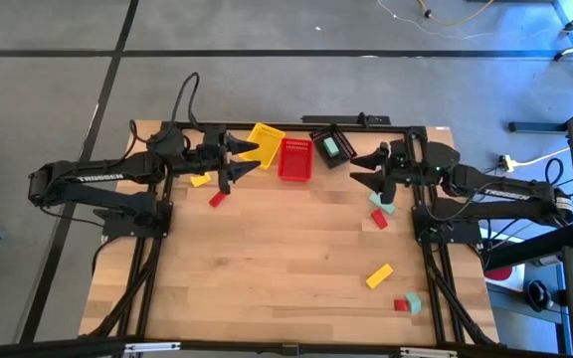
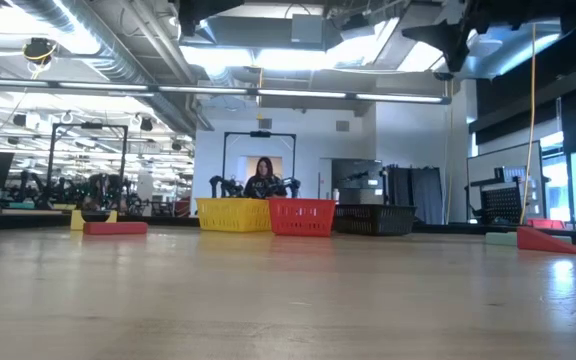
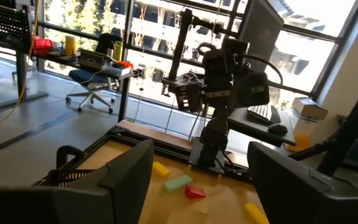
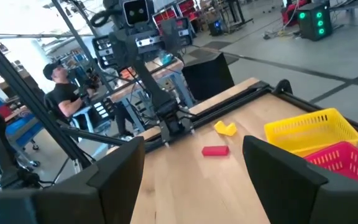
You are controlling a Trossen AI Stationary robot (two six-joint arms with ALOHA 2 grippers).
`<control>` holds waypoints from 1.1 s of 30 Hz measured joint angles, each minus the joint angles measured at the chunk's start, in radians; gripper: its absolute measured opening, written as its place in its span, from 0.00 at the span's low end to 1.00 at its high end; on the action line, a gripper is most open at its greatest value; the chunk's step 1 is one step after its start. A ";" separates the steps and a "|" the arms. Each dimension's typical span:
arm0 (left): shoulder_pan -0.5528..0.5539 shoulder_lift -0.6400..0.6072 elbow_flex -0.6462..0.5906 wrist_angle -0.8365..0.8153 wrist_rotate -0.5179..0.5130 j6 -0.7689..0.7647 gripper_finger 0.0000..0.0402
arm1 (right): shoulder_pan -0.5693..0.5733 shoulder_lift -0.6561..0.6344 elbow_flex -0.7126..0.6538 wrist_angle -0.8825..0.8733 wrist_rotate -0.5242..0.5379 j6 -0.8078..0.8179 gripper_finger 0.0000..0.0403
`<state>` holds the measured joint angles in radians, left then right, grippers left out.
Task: Sort & place blocks by color
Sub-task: Put the top blue block into the black bin
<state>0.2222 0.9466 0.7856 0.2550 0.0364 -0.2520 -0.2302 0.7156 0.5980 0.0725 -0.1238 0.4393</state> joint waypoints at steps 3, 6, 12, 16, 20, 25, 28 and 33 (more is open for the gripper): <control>0.000 0.000 0.000 0.000 0.000 -0.001 0.63 | 0.000 0.024 0.011 -0.039 0.038 0.041 0.68; 0.000 0.000 0.000 0.000 -0.001 -0.006 0.63 | 0.000 0.078 0.087 -0.285 0.137 0.083 0.68; 0.000 0.000 0.000 0.000 -0.005 -0.006 0.63 | -0.023 0.258 0.227 -0.841 0.217 0.185 0.68; 0.000 0.000 0.000 0.000 -0.020 -0.007 0.63 | -0.054 0.377 0.224 -1.015 0.220 0.241 0.68; 0.000 0.000 0.000 0.000 -0.020 -0.007 0.63 | -0.071 0.474 0.188 -1.042 0.220 0.230 0.68; 0.000 0.000 0.000 0.000 -0.021 -0.007 0.63 | -0.086 0.570 0.164 -1.036 0.233 0.178 0.68; 0.000 0.000 0.000 0.000 -0.021 -0.007 0.63 | -0.093 0.616 0.165 -1.022 0.238 0.142 0.68; 0.000 0.000 0.000 0.001 -0.022 -0.007 0.63 | -0.095 0.680 0.164 -1.004 0.237 0.079 0.68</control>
<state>0.2222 0.9466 0.7856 0.2558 0.0148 -0.2592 -0.3256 1.3958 0.7624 -0.9315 0.1128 0.5185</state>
